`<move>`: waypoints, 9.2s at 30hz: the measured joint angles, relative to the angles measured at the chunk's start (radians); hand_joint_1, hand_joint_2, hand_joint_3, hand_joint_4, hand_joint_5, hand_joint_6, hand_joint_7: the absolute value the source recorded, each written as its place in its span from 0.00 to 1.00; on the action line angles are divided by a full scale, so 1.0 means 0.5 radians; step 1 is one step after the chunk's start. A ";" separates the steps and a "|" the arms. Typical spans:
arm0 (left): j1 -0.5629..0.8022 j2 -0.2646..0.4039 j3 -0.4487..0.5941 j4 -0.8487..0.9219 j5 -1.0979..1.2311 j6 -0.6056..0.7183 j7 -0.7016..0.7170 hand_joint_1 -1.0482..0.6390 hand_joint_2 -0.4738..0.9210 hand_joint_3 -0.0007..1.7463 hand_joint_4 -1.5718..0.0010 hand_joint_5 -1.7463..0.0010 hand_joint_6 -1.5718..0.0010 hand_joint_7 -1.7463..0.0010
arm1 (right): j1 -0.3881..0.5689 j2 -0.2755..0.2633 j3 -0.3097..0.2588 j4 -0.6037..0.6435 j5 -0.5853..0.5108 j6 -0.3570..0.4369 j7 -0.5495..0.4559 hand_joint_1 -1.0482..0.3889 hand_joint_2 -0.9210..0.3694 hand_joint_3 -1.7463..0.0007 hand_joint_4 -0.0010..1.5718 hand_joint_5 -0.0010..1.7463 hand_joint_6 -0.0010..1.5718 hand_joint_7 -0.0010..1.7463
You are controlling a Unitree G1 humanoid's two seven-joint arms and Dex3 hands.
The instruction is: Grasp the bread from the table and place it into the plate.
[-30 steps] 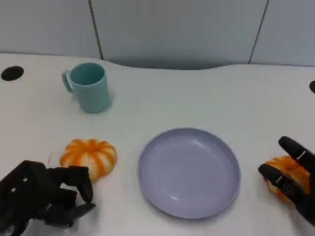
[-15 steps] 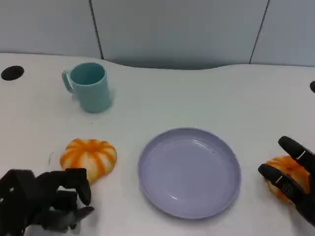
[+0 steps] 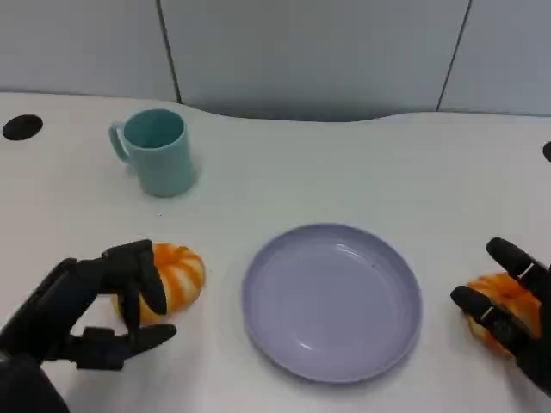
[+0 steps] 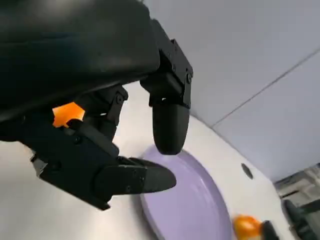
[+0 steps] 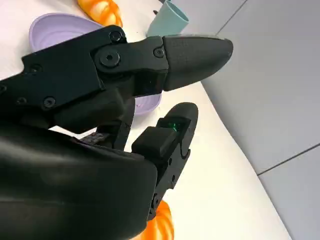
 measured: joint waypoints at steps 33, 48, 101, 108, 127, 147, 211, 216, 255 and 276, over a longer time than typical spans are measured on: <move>-0.786 0.487 -0.851 -0.041 1.257 0.845 -0.201 0.20 0.91 0.00 1.00 1.00 0.98 0.99 | 0.006 0.072 0.038 -0.087 -0.007 0.016 -0.086 0.50 0.00 0.84 0.35 0.52 0.44 0.22; -1.290 0.163 -1.341 1.018 1.419 0.986 0.029 0.09 0.95 0.02 1.00 1.00 0.96 0.99 | 0.022 0.068 0.017 -0.092 0.009 0.028 -0.042 0.49 0.00 0.83 0.34 0.52 0.42 0.24; -1.439 -0.100 -1.191 1.752 0.846 0.881 0.760 0.51 1.00 0.19 0.56 0.00 0.63 0.00 | 0.024 0.034 -0.010 -0.142 0.052 0.082 -0.047 0.48 0.00 0.82 0.32 0.56 0.38 0.28; -1.368 0.003 -1.086 1.652 0.746 0.668 0.696 0.56 0.92 0.21 0.61 0.00 0.70 0.00 | 0.012 0.035 -0.006 -0.102 0.040 0.062 -0.042 0.50 0.00 0.81 0.31 0.56 0.37 0.28; -1.536 -0.060 -1.049 1.251 0.699 -0.001 0.522 0.56 0.92 0.24 0.49 0.00 0.64 0.00 | -0.010 0.049 0.010 -0.091 0.022 0.048 -0.065 0.49 0.00 0.82 0.31 0.57 0.36 0.30; -1.723 -0.402 -1.280 1.469 0.925 0.010 0.559 0.51 0.93 0.24 0.47 0.00 0.64 0.00 | 0.007 0.071 0.010 -0.143 0.012 0.050 -0.085 0.50 0.00 0.81 0.31 0.55 0.36 0.31; -1.746 -0.099 -0.763 1.385 -0.162 -0.192 -1.093 0.16 1.00 0.07 1.00 0.87 0.89 0.99 | 0.011 0.078 0.000 -0.147 0.032 0.052 -0.112 0.49 0.00 0.83 0.35 0.51 0.42 0.20; -1.543 -0.020 -0.549 1.379 -0.453 -0.020 -1.357 0.16 1.00 0.07 0.99 0.88 0.90 1.00 | 0.009 0.078 0.003 -0.147 0.033 0.053 -0.117 0.49 0.00 0.82 0.34 0.51 0.42 0.21; -0.049 0.080 -0.264 -0.067 -0.448 1.757 -0.532 0.38 0.95 0.04 0.48 0.00 0.59 0.00 | 0.015 0.076 0.006 -0.159 0.009 0.053 -0.118 0.50 0.00 0.83 0.33 0.53 0.41 0.23; -0.072 0.023 -0.384 -0.204 -0.222 1.944 -0.261 0.39 0.96 0.03 0.49 0.00 0.58 0.00 | 0.013 0.068 -0.007 -0.140 0.001 0.043 -0.119 0.49 0.00 0.83 0.35 0.51 0.41 0.23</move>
